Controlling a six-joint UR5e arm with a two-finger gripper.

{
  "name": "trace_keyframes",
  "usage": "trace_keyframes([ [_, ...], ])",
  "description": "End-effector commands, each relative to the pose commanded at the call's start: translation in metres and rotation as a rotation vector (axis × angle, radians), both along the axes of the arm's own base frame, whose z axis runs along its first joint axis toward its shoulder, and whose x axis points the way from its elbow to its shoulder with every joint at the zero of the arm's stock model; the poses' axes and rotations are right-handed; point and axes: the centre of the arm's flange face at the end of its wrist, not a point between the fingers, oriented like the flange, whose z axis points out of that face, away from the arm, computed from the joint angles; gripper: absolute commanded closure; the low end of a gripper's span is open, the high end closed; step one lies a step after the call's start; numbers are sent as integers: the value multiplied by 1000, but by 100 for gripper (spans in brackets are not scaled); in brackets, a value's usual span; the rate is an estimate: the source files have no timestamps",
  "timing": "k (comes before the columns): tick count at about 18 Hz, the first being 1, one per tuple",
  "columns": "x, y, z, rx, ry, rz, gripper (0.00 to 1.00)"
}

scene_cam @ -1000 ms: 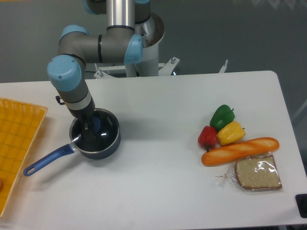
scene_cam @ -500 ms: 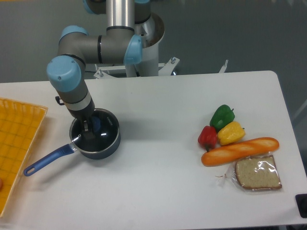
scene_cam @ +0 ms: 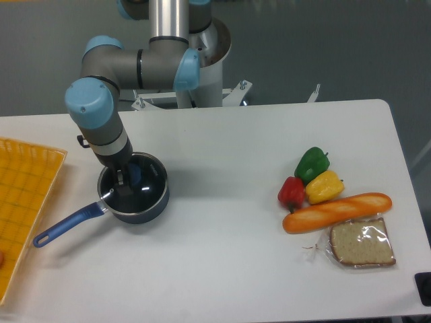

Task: Open the lid
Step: 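Close the gripper around the blue lid knob and adjust the grip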

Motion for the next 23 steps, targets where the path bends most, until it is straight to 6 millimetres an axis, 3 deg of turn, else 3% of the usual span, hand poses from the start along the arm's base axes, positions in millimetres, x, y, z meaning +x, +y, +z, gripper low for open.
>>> trace_keyframes([
  [14, -4, -2, 0, -4, 1, 2, 22],
  [23, -6, -3, 1, -4, 1, 6, 32],
])
